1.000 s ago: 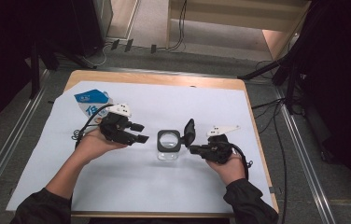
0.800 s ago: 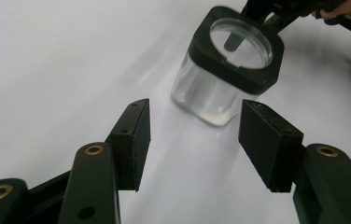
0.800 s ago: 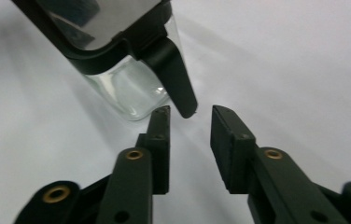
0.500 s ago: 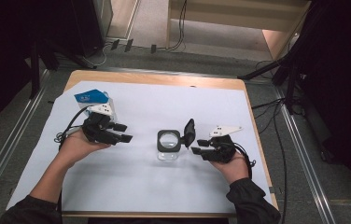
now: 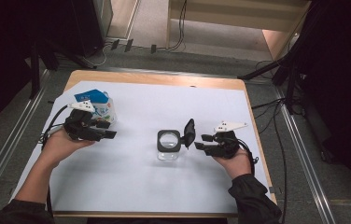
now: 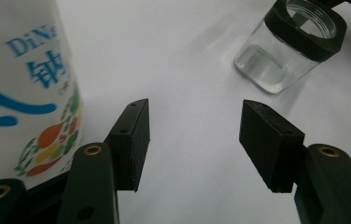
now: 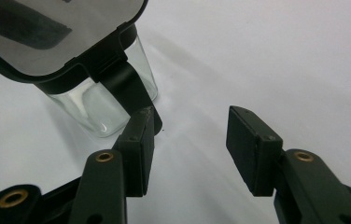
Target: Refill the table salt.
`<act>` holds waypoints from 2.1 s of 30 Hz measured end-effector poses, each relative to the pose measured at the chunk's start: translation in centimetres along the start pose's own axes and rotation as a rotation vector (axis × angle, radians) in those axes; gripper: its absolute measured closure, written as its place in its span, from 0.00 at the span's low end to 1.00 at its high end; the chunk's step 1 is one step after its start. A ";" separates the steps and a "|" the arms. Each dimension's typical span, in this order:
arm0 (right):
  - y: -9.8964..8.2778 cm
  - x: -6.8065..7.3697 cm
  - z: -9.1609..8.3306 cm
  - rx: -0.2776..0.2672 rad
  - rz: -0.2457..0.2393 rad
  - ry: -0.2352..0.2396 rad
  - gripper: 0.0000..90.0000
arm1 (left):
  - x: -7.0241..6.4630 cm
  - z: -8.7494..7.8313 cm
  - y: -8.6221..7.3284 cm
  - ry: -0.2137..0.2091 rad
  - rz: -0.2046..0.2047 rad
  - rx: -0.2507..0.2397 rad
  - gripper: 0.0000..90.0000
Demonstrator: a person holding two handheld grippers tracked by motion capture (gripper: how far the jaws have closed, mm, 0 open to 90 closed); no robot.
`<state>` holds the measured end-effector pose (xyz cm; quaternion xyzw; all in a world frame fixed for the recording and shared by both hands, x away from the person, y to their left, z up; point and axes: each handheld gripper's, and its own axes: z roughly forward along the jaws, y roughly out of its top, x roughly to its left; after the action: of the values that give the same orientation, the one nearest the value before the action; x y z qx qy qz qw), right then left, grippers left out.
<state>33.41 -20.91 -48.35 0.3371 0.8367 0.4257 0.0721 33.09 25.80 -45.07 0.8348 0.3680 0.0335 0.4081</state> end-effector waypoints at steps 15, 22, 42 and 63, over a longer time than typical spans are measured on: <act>0.0 -0.2 0.1 0.012 0.006 -0.001 0.58 | 2.4 -2.3 -1.1 0.070 -0.055 -0.006 0.49; -0.1 -0.2 0.1 0.020 0.011 -0.004 0.58 | 3.5 -4.1 -1.4 0.098 -0.095 -0.036 0.48; -0.7 0.1 0.0 0.029 0.011 -0.012 0.59 | 5.9 -4.0 1.1 0.118 -0.128 -0.073 0.54; -1.2 0.9 -0.5 0.020 0.005 -0.005 0.59 | 6.1 -4.0 1.6 0.101 -0.066 -0.103 0.97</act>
<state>31.96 -21.19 -48.81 0.3408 0.8399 0.4167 0.0700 37.04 31.66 -42.76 0.7975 0.4131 0.0809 0.4322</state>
